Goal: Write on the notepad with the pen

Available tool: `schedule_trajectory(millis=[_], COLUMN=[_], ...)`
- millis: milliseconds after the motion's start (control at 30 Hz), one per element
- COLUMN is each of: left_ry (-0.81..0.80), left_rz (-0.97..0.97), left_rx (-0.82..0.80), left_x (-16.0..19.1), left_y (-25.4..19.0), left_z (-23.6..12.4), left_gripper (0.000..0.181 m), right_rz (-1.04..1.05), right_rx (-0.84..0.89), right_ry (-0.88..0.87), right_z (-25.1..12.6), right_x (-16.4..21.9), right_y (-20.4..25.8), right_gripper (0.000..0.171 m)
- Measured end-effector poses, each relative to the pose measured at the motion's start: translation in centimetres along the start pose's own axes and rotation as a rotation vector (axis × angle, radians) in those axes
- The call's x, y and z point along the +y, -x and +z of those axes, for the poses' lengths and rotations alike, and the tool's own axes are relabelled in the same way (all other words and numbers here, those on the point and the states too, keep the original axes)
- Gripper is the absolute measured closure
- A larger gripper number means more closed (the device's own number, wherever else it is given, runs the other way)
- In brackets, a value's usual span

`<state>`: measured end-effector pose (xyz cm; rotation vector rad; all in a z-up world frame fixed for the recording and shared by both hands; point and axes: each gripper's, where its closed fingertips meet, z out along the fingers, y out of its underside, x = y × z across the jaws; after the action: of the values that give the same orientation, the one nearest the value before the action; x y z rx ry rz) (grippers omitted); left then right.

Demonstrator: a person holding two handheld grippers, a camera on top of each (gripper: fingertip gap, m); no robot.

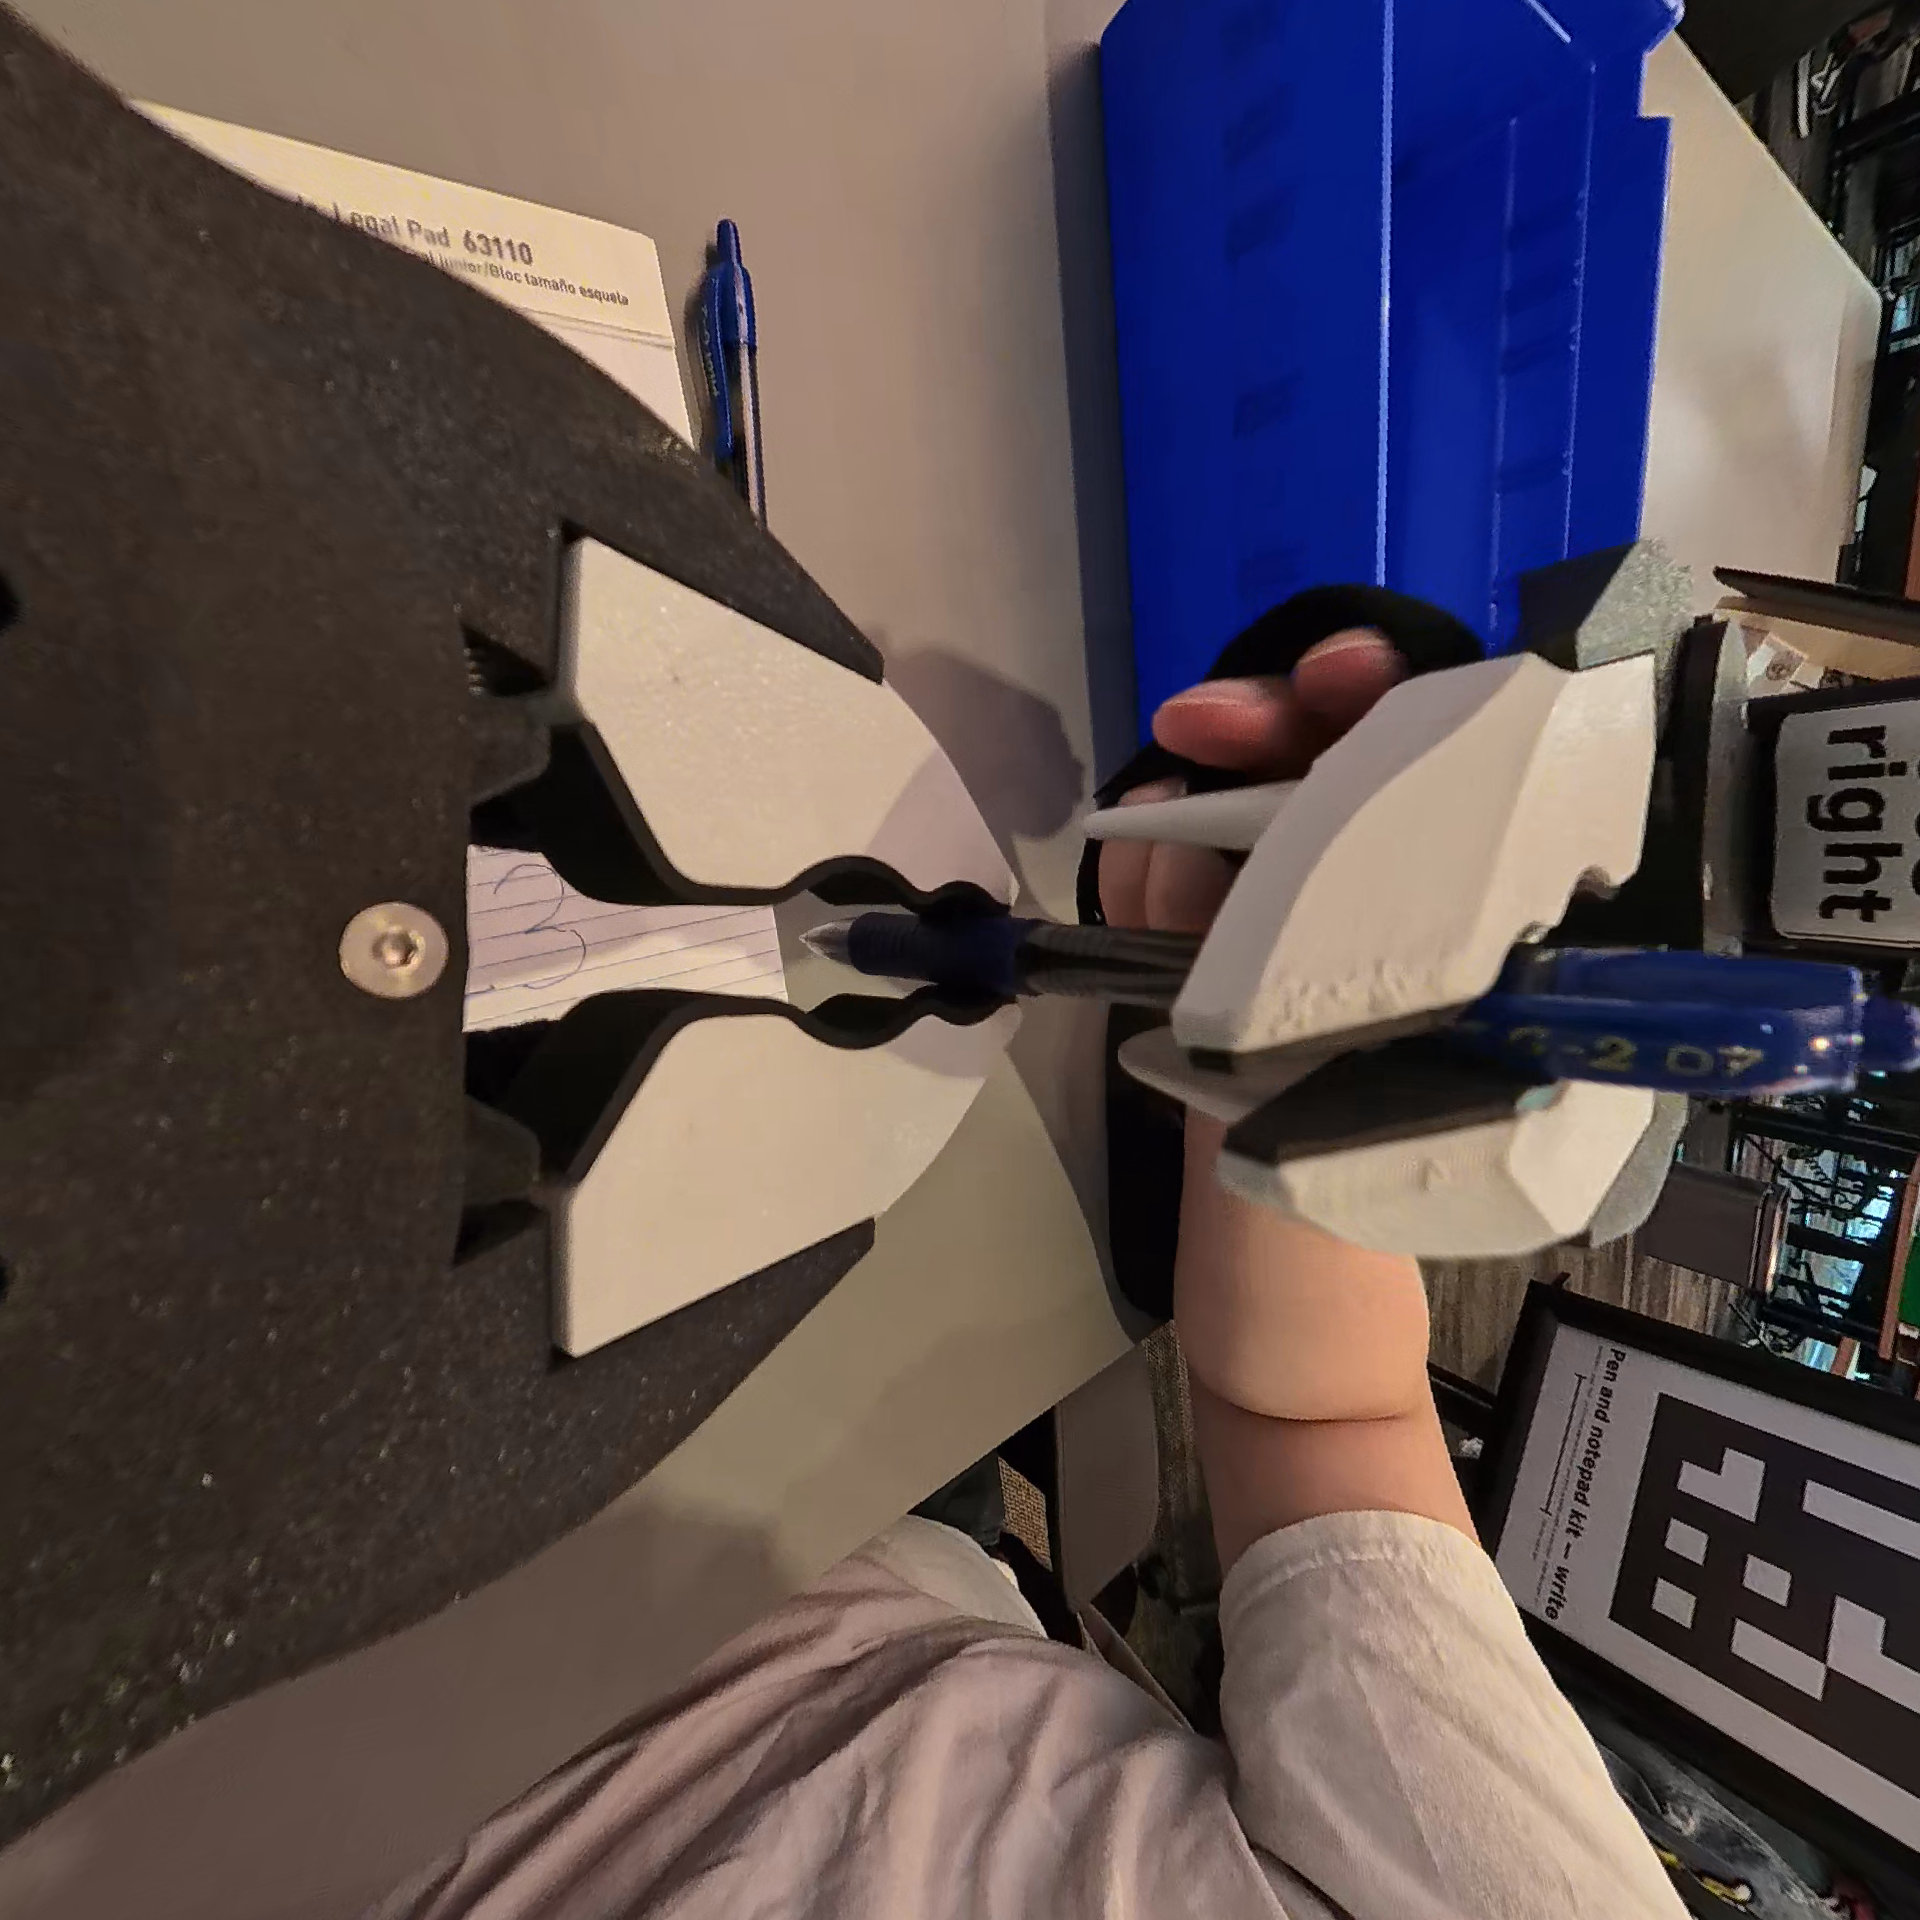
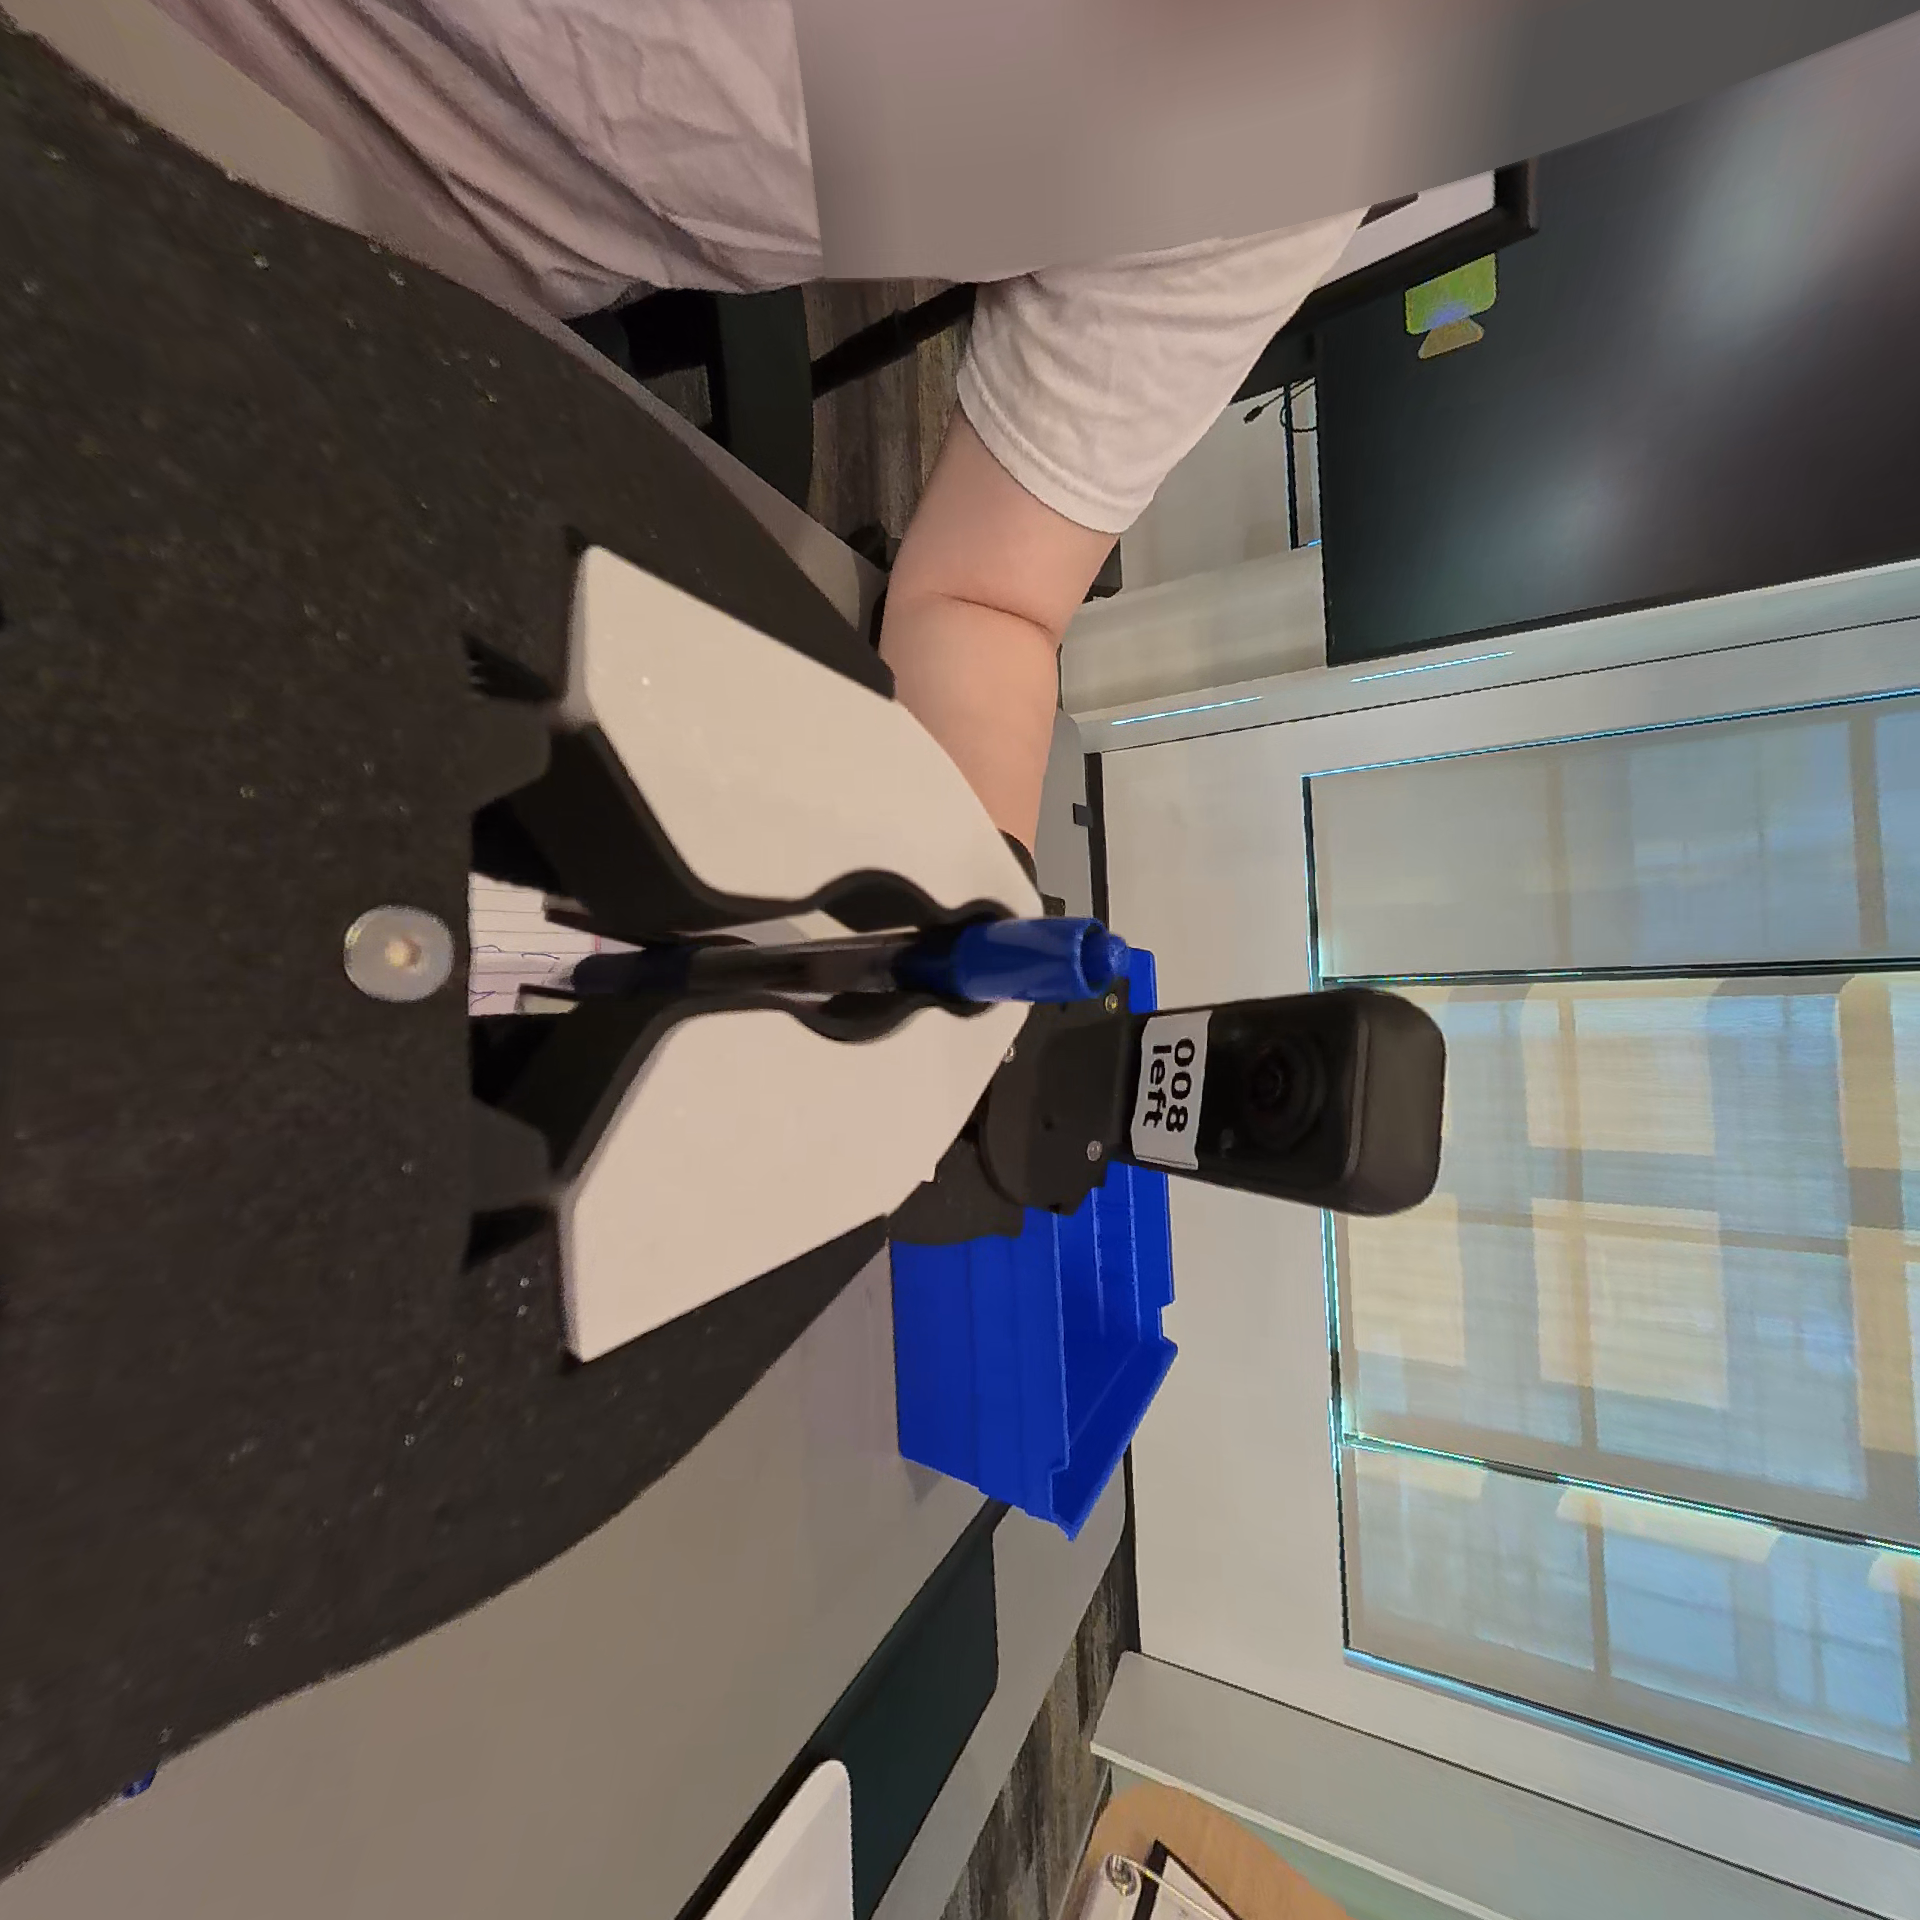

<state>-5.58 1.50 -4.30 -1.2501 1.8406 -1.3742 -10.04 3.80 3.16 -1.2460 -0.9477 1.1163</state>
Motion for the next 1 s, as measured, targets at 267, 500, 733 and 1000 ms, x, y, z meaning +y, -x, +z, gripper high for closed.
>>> schedule_trajectory(millis=[267, 500, 733, 1000], left_ry=[-0.012, -0.021, -0.051, -0.059], left_rz=[-0.019, -0.035, -0.050, -0.070], left_rx=[0.007, 0.017, 0.032, 0.030], left_x=[0.0, 0.0, -0.5, -0.4], left_y=[0.0, 0.0, -0.1, 0.1], left_z=[-0.1, 0.2, -0.1, 0.0], left_gripper=[0.169, 0.170, 0.170, 0.169], right_rz=[0.067, 0.055, 0.078, 0.035], right_rx=[-0.032, -0.010, 0.003, 0.035], right_ry=[-0.072, -0.079, -0.073, -0.045], right_z=[-0.4, -0.7, -0.7, -0.6], right_x=[-0.8, -1.0, -0.8, -0.6], right_y=[-0.1, -0.4, -0.8, -0.7], right_gripper=[0.162, 0.166, 0.160, 0.166])
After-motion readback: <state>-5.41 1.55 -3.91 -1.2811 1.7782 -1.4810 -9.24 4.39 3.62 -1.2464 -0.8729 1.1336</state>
